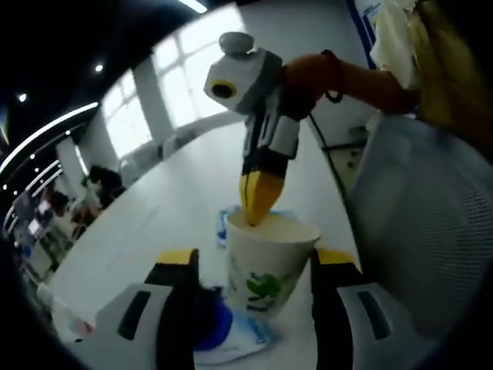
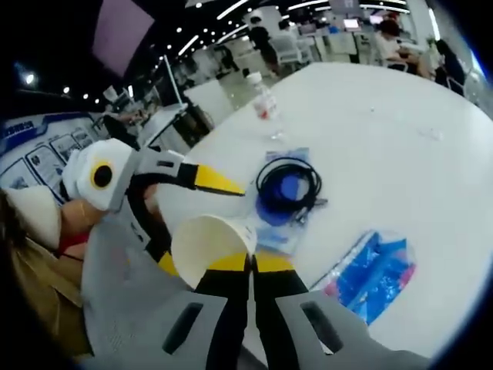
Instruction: Arrange the tabletop items into an orderly group along one side of the table until the central work area is clear of visible clutter.
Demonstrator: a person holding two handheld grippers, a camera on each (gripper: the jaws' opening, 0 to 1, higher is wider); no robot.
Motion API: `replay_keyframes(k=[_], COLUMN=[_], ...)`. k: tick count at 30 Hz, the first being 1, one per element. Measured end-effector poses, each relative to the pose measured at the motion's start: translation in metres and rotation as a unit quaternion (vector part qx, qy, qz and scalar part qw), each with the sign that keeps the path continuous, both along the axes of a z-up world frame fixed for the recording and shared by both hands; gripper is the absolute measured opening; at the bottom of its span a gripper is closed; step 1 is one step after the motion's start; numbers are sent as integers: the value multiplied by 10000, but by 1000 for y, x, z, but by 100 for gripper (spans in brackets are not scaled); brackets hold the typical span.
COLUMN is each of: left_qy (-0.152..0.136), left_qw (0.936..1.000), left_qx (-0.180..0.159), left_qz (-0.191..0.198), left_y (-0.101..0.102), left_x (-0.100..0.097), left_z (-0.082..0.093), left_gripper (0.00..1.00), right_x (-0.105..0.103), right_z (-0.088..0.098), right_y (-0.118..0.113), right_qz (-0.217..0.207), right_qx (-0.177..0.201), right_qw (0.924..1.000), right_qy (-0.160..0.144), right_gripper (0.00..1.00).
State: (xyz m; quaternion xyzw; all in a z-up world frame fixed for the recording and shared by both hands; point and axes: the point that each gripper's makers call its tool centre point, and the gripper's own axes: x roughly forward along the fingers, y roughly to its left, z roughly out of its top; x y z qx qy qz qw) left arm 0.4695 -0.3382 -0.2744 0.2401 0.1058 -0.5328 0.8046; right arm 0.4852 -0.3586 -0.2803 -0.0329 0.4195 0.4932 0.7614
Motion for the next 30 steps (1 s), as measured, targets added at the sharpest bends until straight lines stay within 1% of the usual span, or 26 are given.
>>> replay_keyframes(k=[6,12,19,22,24,28,30], left_qy=[29,69,90,82,141,215,262], left_qw=[9999,9999,9999,9999,9999,9996,9993], left_qx=[103,126,98,65,16,-87,-139], left_qz=[-71,-89,-33,29,91,169,243], left_y=[0,0,1,2,4,6,8], left_x=[-3,-4,-2,0,2,3,5], left_z=[-4,-6,-6,-5,-4,-3,-1], left_gripper=[48,41,40,40,40,40,40], right_x=[0,4,6,8,9,10,12], right_z=[-1,1,1,3,5,7,12], right_y=[1,1,1,3,5,7,10], right_qz=[-3,-80,-140,-105,-95,-110,-53], right_qx=[-2,43,71,111,147,210,346], right_qw=[10000,9999,9998,9998,9997,9996,9990], right_qy=[23,44,77,-82,-139,-165,-289], right_gripper=[1,1,2,2,2,2,3])
